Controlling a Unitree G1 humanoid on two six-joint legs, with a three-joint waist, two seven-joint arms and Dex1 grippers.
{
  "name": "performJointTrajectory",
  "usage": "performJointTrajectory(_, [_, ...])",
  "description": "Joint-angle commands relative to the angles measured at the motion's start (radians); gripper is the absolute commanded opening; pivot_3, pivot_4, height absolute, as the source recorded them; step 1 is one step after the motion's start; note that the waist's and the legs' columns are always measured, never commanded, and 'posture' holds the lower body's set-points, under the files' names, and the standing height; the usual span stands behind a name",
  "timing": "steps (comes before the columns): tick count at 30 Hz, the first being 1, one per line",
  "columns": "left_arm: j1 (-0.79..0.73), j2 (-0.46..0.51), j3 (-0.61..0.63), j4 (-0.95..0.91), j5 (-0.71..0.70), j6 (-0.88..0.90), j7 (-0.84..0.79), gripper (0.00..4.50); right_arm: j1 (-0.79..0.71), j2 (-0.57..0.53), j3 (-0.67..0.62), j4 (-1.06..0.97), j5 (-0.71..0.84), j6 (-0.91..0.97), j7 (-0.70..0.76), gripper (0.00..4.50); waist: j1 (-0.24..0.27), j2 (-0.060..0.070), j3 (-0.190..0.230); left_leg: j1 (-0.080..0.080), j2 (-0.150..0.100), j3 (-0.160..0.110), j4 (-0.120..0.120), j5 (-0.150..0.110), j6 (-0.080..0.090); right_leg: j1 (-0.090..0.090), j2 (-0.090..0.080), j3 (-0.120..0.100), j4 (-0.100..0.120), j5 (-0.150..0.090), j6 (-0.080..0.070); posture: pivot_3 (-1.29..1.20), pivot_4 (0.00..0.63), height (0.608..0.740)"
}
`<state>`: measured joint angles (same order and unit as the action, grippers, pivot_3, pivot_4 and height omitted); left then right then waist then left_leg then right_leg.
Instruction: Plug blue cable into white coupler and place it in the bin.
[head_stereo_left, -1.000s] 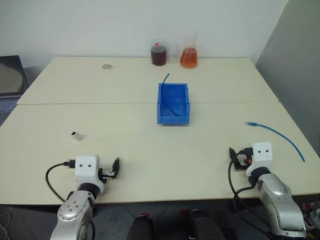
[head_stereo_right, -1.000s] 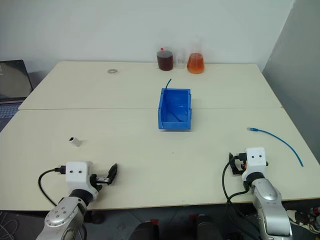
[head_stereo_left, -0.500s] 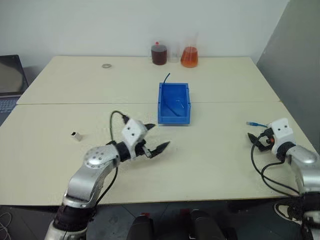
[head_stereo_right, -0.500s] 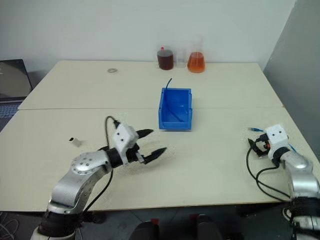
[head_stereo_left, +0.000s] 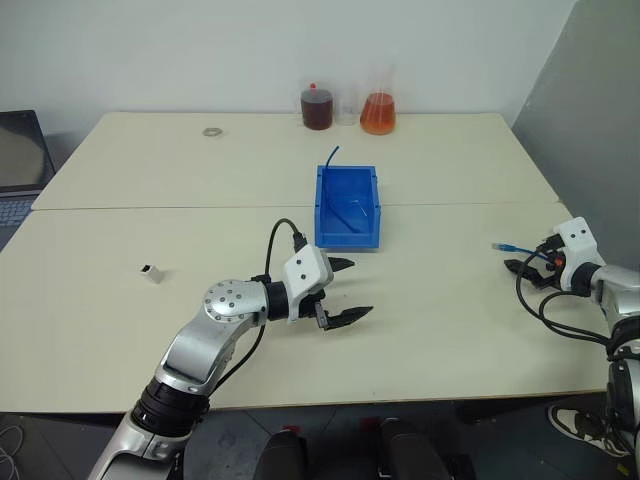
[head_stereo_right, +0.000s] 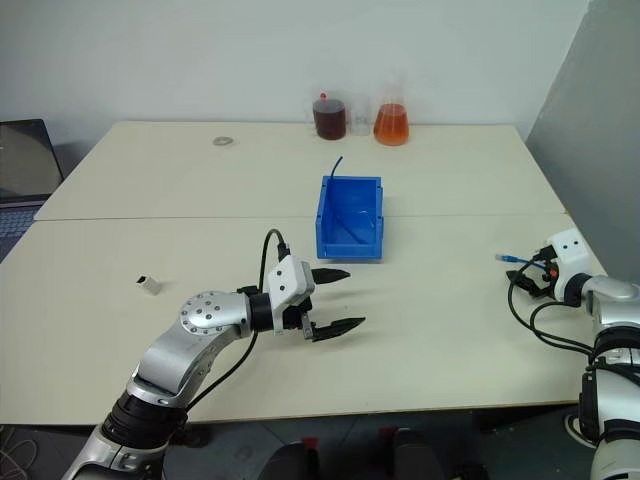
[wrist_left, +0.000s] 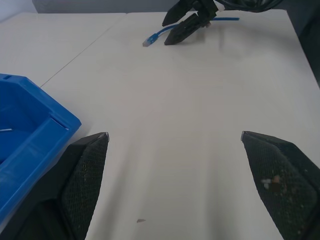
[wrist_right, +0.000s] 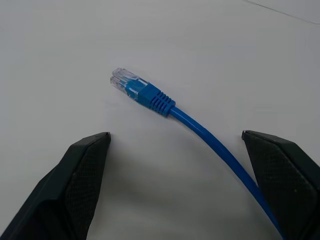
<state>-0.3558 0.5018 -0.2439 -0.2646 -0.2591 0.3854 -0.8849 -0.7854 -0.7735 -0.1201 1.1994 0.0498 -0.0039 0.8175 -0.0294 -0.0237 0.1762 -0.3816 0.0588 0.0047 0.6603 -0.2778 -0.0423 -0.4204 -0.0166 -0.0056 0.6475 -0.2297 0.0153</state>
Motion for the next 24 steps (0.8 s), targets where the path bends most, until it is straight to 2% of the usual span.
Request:
performJointTrajectory(1, [-0.007, 0.005, 0.014, -0.04, -0.029, 0.016, -0.014, 4.5, -0.022, -0.014, -0.017, 0.058, -0.005, 0.027, -0.02, 4.49, 0.0, 0.0, 0.0, 0.0, 0.0, 0.0, 0.0, 0.0, 0.0, 0.0, 0.0, 0.0, 0.0, 0.0, 0.0, 0.0, 0.15, 0.74])
performJointTrajectory(8, [-0.015, 0.03, 0.008, -0.07, -0.074, 0.066, -0.064, 4.5, -0.025, -0.034, -0.033, 0.083, 0.0, 0.048, 0.001, 4.49, 0.002, 0.0, 0.0, 0.0, 0.0, 0.0, 0.002, 0.0, 0.0, 0.001, 0.0, 0.001, 0.0, 0.001, 0.004, 0.0, 0.15, 0.74])
performJointTrajectory(9, [-0.017, 0.032, 0.005, -0.07, -0.073, 0.067, -0.067, 4.5, -0.023, -0.035, -0.034, 0.083, 0.001, 0.05, 0.012, 4.11, 0.003, 0.0, 0.0, 0.0, 0.0, 0.0, 0.002, 0.0, 0.0, 0.001, 0.0, 0.001, 0.0, 0.001, 0.004, 0.0, 0.15, 0.74])
performJointTrajectory(10, [-0.018, 0.033, 0.003, -0.071, -0.072, 0.068, -0.07, 4.5, -0.02, -0.036, -0.034, 0.084, 0.001, 0.054, 0.022, 3.98, 0.003, 0.0, 0.0, 0.0, 0.0, 0.0, 0.002, 0.0, 0.0, 0.001, 0.0, 0.001, 0.0, 0.001, 0.004, 0.0, 0.15, 0.74])
performJointTrajectory(24, [-0.021, 0.034, 0.027, -0.069, -0.088, 0.112, -0.076, 4.5, 0.009, -0.034, -0.027, 0.079, -0.011, 0.051, 0.063, 0.78, 0.004, 0.0, 0.0, 0.0, 0.0, 0.0, 0.002, 0.0, 0.0, 0.001, 0.0, 0.001, 0.0, 0.001, 0.003, 0.0, 0.15, 0.74])
